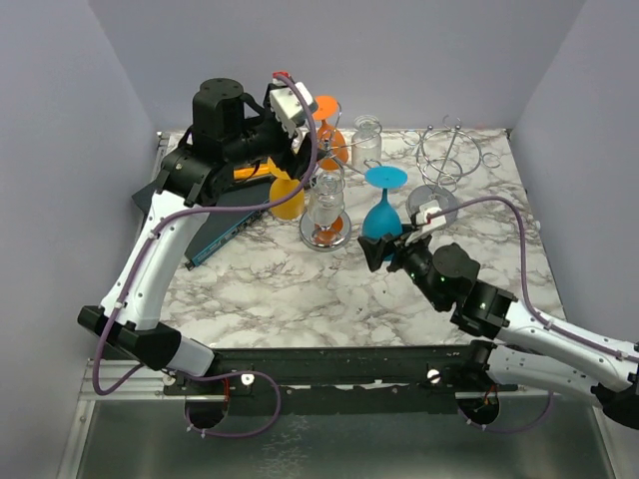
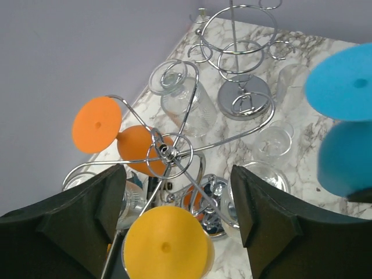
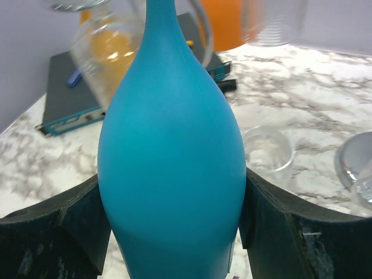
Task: Place the wine glass upside down on the wine glass rack
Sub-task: Turn the wine glass upside down at the wine rack.
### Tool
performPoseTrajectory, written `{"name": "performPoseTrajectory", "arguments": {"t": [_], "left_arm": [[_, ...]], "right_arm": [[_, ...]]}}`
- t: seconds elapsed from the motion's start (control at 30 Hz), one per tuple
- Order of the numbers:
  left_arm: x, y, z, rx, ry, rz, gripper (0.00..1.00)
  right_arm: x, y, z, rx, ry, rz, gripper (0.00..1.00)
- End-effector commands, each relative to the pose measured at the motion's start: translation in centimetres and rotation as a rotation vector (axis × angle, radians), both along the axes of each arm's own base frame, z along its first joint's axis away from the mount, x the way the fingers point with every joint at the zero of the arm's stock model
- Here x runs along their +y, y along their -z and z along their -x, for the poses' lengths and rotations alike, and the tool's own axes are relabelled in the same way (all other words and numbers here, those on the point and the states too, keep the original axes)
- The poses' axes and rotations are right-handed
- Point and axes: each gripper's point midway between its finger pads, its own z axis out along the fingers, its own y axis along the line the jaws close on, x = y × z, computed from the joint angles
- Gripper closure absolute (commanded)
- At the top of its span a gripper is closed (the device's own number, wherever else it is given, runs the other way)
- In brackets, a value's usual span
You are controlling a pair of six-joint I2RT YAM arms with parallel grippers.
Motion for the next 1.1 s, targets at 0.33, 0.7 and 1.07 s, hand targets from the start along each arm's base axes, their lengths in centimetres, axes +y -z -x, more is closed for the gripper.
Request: {"name": "performPoseTrajectory", "arguments": {"t": [0.33, 0.7, 1.07], "left_arm": [[-1.5, 0.6, 1.2, 0.009, 0.078, -0.014, 0.42], [-1.2, 0.2, 2.2, -0.013, 0.080, -0.018, 0.43], [-1.0, 0.2, 2.3, -0.023, 0.073, -0.022, 0.39]], "right_arm": [[-1.5, -2.7, -5.9, -0.039, 0.068, -0.032, 0.26], [-2.1, -0.7, -8.7, -0.017, 0.032, 0.019, 0.27], [-0.2, -0.5, -10.3, -0.034, -0.040, 0.015, 0.28]]}}
